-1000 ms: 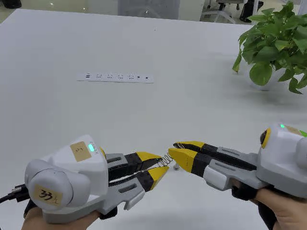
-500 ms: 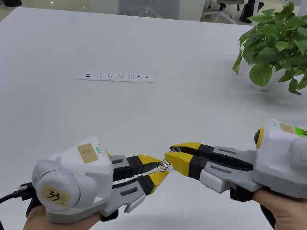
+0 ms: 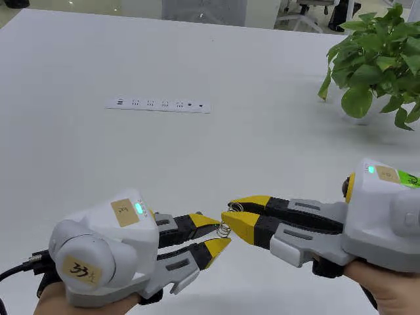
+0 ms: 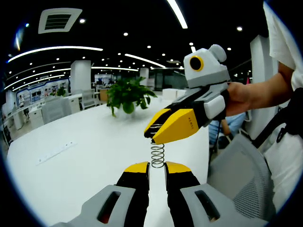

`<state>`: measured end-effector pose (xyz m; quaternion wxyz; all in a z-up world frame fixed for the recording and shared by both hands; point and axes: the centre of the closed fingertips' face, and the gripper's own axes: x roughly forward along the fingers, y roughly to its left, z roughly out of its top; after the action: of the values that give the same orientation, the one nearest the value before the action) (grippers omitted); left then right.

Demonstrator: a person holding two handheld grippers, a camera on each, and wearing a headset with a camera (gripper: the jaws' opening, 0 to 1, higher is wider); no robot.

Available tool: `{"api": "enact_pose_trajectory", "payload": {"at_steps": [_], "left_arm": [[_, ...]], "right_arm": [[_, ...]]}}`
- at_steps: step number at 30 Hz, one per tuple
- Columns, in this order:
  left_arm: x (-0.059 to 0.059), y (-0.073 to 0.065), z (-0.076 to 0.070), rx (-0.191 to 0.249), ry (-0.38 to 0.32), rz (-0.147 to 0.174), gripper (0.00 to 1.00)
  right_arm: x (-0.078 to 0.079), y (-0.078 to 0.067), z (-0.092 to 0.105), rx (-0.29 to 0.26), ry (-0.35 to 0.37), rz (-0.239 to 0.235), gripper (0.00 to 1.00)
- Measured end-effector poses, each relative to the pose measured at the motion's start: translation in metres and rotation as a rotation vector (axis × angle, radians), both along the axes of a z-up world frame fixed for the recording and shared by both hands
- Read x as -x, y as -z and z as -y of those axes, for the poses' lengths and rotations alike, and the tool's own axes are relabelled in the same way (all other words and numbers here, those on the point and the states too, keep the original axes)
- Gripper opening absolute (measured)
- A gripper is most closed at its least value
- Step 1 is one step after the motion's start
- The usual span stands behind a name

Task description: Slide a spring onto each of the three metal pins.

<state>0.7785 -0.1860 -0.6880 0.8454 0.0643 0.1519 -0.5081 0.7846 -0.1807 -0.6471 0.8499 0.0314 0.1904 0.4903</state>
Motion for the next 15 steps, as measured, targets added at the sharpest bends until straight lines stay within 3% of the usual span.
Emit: {"api": "enact_pose_trajectory", "payload": {"at_steps": [15], "left_arm": [[-0.0005,0.002,0.0004,0.006,0.008,-0.004,0.11]], "right_arm": [[0.0023,0.0014,-0.0003,0.023,-0.025,0.016,0.12]]}}
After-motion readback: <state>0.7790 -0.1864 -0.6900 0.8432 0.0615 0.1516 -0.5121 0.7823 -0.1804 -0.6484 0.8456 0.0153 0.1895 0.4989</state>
